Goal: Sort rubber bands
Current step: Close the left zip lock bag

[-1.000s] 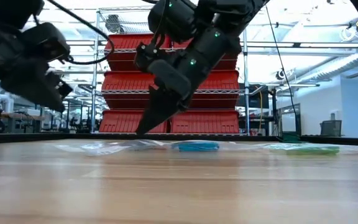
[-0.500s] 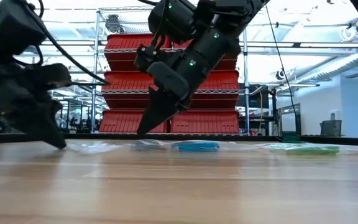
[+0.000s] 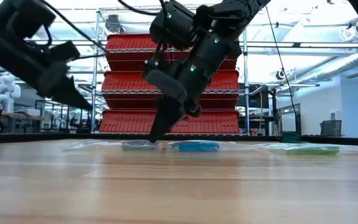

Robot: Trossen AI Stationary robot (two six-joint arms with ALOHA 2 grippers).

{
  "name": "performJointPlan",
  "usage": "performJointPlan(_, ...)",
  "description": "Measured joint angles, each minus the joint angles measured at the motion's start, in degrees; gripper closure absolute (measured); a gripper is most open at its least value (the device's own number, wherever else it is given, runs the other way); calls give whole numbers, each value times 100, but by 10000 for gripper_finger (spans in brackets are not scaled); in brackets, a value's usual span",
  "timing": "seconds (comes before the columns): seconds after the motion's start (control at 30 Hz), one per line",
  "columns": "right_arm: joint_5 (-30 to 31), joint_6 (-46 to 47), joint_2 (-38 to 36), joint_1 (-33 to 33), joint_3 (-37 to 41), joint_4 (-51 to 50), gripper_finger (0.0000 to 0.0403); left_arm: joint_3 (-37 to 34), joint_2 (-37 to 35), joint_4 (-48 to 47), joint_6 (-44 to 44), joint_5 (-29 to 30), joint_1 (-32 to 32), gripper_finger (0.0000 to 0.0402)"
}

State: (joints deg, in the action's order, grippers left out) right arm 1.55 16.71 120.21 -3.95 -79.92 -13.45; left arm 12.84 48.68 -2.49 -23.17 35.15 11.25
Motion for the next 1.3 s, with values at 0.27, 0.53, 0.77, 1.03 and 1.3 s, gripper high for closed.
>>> performJointPlan(0.27, -804, 360, 472, -157, -42, 1280, 403, 2, -802, -178, 253, -374, -7, 400)
performJointPlan(0.53, -912, -690, 123, 484, -667, 1434, 374, 2, -1619, 123, 322, -1020, 2, 400)
performJointPlan(0.77, -1245, -1133, 582, 1336, -741, 1399, 288, 2, -2319, 50, 568, -1653, 2, 400)
performJointPlan(1.03, -1199, -1139, 1471, 1560, -1522, 1446, 222, 2, -2358, -387, 550, -1656, 2, 400)
performJointPlan(1.3, -1236, -1399, 2425, 1606, -3217, 125, 252, 2, -2358, -462, 548, -1754, 2, 400)
